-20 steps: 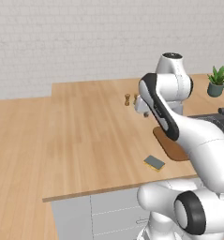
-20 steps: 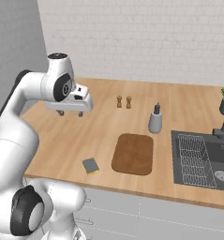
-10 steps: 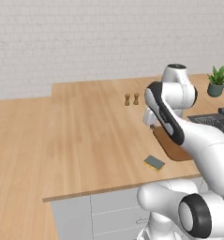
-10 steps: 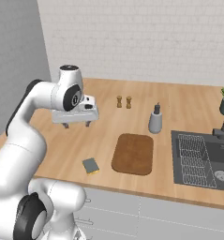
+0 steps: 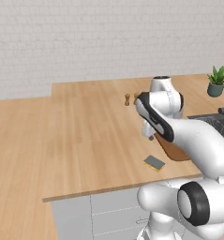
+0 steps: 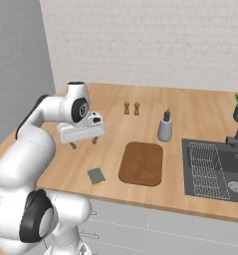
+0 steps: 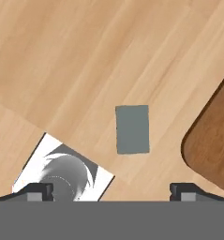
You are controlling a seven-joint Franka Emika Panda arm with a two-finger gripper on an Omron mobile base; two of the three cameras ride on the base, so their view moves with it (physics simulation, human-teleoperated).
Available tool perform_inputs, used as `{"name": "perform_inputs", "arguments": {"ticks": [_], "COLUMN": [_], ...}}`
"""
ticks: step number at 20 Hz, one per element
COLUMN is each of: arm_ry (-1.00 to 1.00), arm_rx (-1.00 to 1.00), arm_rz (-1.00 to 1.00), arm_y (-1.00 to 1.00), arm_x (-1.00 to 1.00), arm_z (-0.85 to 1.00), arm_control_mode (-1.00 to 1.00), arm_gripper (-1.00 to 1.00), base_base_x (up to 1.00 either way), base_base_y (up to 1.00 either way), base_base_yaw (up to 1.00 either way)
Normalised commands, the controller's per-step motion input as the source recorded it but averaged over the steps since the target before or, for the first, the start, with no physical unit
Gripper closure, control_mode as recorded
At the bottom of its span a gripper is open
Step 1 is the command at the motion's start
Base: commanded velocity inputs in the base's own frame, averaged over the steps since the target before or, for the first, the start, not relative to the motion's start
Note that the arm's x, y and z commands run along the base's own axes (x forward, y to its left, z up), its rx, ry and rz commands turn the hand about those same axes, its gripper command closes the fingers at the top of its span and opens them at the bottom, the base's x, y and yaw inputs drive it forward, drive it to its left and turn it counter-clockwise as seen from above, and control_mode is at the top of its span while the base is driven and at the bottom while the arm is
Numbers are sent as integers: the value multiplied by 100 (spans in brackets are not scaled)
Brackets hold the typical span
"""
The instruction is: Pick up the sponge from the counter and clean the cutting board by briefly scrubbing or pressing down on the cutting board. Once finished, release the sponge.
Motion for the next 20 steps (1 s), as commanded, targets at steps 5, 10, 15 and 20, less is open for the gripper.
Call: {"name": "perform_inputs", "arguments": {"ticks": [5,10,15,20], "arm_ry": [0,-1,0,0], "arm_rx": [0,0,0,0], "arm_rz": [7,0,1,4], "arm_y": [0,0,-8,-16], "arm_x": [6,2,24,31], "arm_z": [-57,-50,-48,-49], "arm_control_mode": [-100,-100,-100,-100], "arm_gripper": [-100,-100,-100,-100], "base_base_x": [0,0,0,0], "base_base_y": [0,0,0,0], "base_base_yaw": [0,0,0,0]}}
